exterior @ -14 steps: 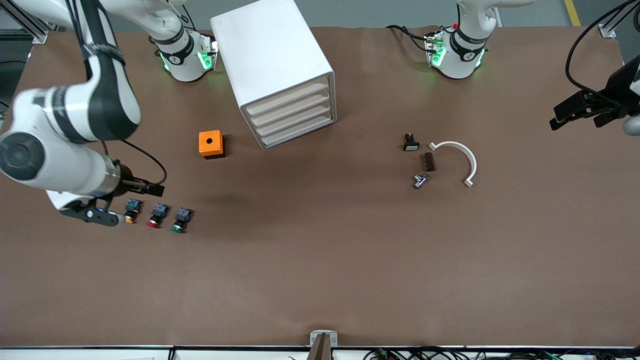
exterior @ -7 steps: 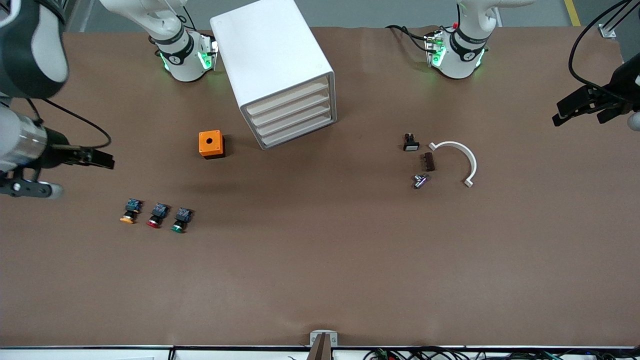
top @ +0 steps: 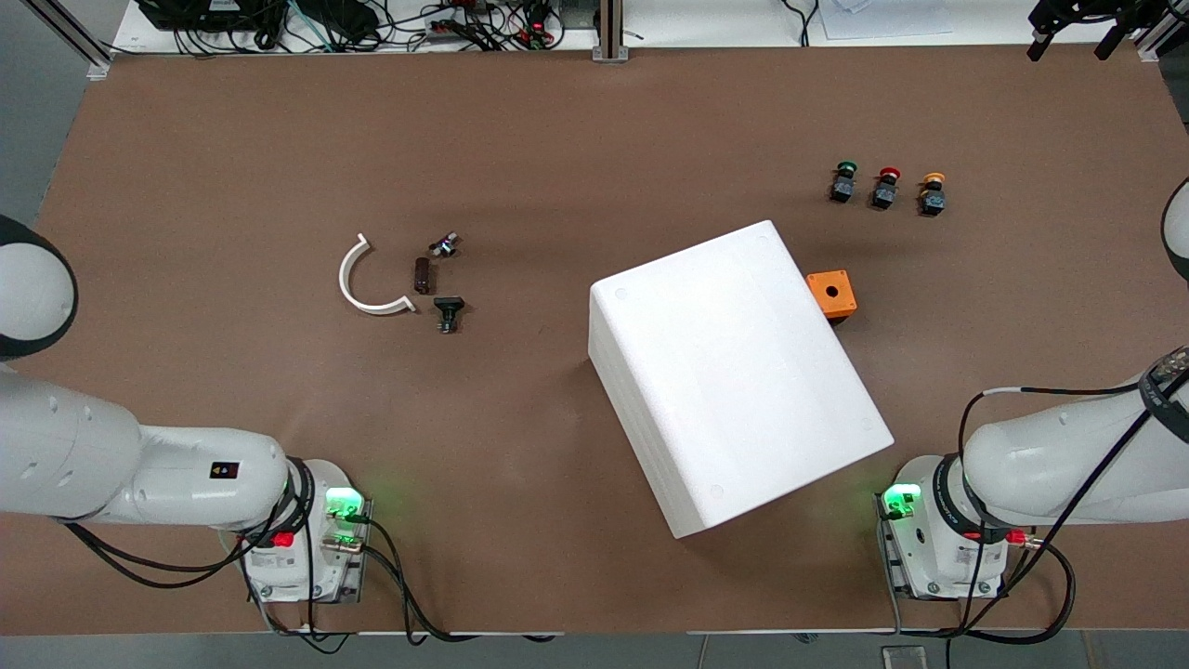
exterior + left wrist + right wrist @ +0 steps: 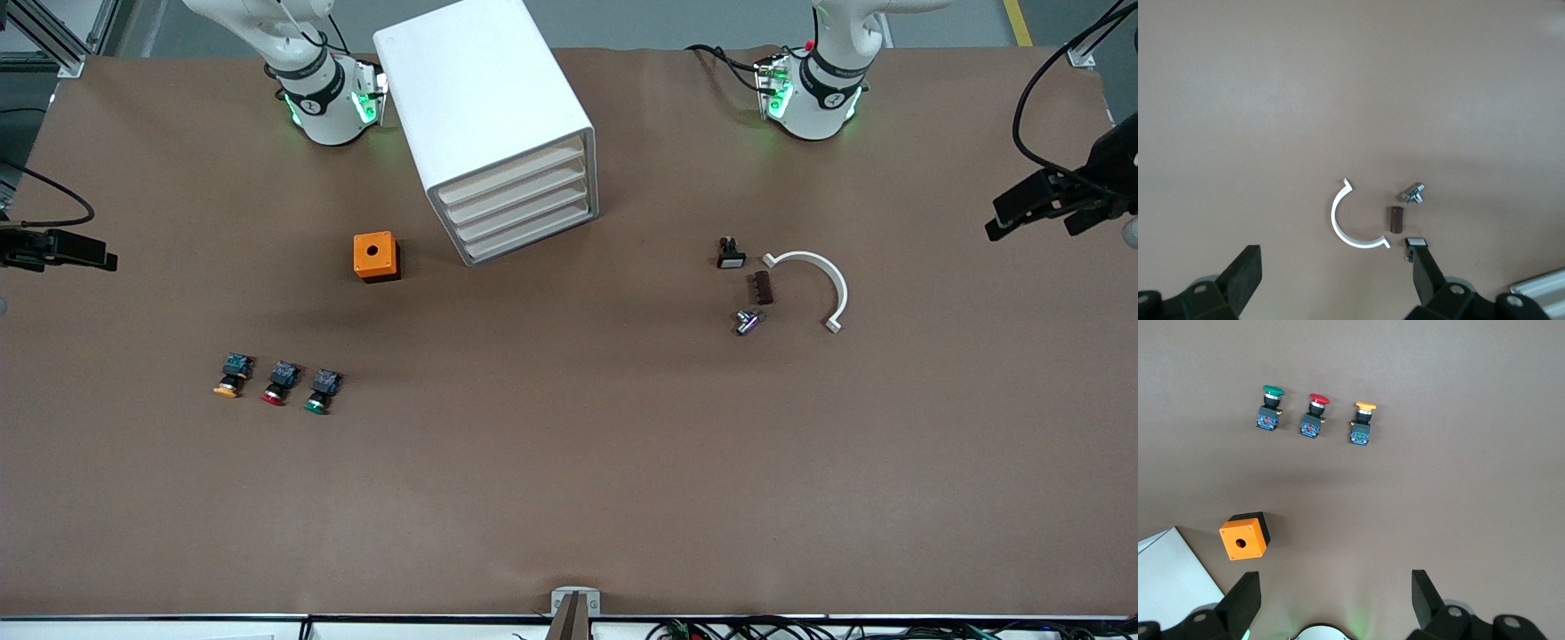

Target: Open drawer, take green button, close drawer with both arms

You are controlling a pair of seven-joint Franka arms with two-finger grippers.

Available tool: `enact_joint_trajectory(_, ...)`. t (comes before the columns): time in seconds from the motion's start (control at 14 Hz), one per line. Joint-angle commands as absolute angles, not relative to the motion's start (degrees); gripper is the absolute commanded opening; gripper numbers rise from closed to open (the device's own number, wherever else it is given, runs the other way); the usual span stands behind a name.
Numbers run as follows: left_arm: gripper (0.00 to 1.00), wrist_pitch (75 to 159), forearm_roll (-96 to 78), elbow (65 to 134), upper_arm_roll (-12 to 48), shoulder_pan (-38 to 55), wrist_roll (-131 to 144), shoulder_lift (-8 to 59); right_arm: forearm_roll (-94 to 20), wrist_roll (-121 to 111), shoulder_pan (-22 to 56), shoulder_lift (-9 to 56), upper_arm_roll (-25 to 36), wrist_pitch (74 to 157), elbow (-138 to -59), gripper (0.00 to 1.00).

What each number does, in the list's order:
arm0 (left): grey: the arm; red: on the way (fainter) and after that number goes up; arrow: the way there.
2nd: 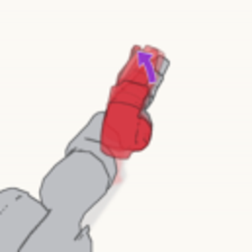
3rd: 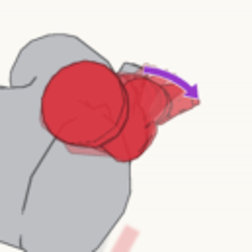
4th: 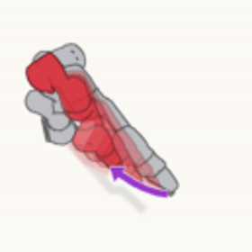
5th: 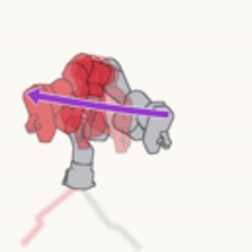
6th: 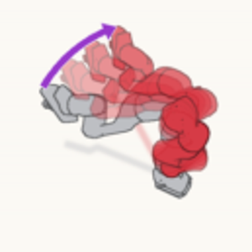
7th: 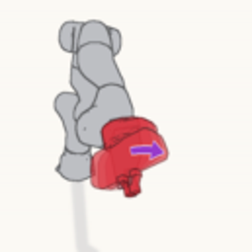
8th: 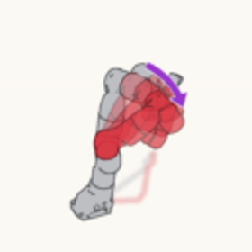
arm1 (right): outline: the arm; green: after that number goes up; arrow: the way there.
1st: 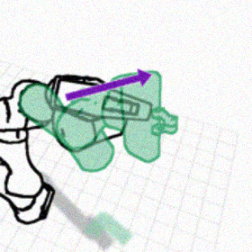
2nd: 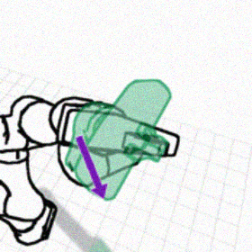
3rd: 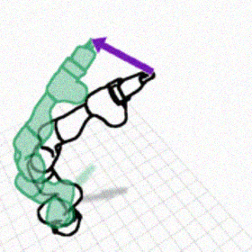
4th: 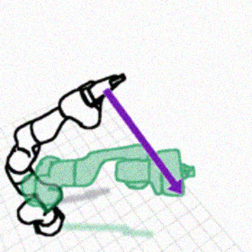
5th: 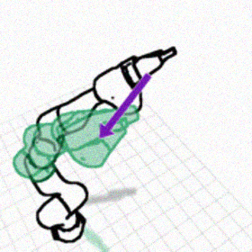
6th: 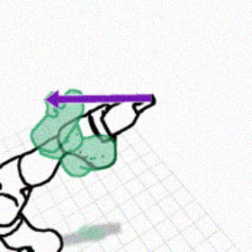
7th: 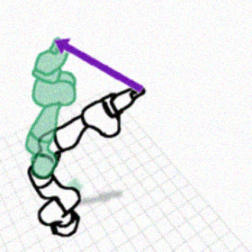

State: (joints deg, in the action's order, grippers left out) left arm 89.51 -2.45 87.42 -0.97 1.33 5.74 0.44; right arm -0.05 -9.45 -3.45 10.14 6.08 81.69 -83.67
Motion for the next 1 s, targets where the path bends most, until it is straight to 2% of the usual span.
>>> enact_joint_trajectory(0.0, 1.0, 89.9, -1.0, 87.2, -0.9, 0.6, 5.8, 0.9, 1.0, -9.3, -3.1, 9.8, 4.8, 80.4, -81.8, 1.0)
enact_joint_trajectory(0.29, 1.0, 85.4, -0.9, 87.3, -0.8, 0.0, 5.1, 0.9, 0.6, -9.6, -3.7, 9.6, 5.3, 79.3, -75.2, 1.0)
enact_joint_trajectory(0.57, 1.0, 85.1, -1.0, 87.1, -0.6, 0.0, 5.0, 1.0, -2.5, -9.1, -4.0, 5.8, 5.3, 76.6, -76.9, 1.0)
enact_joint_trajectory(0.79, 1.0, 85.1, -1.0, 87.2, -0.4, 0.4, 4.9, 1.1, -1.9, -9.3, -5.2, 1.0, 5.2, 77.5, -82.2, 1.0)
enact_joint_trajectory(0.93, 1.0, 84.8, -1.1, 87.2, -0.3, 0.4, 4.7, 1.1, -1.7, -9.2, -5.3, 0.1, 5.2, 77.3, -82.4, 1.0)
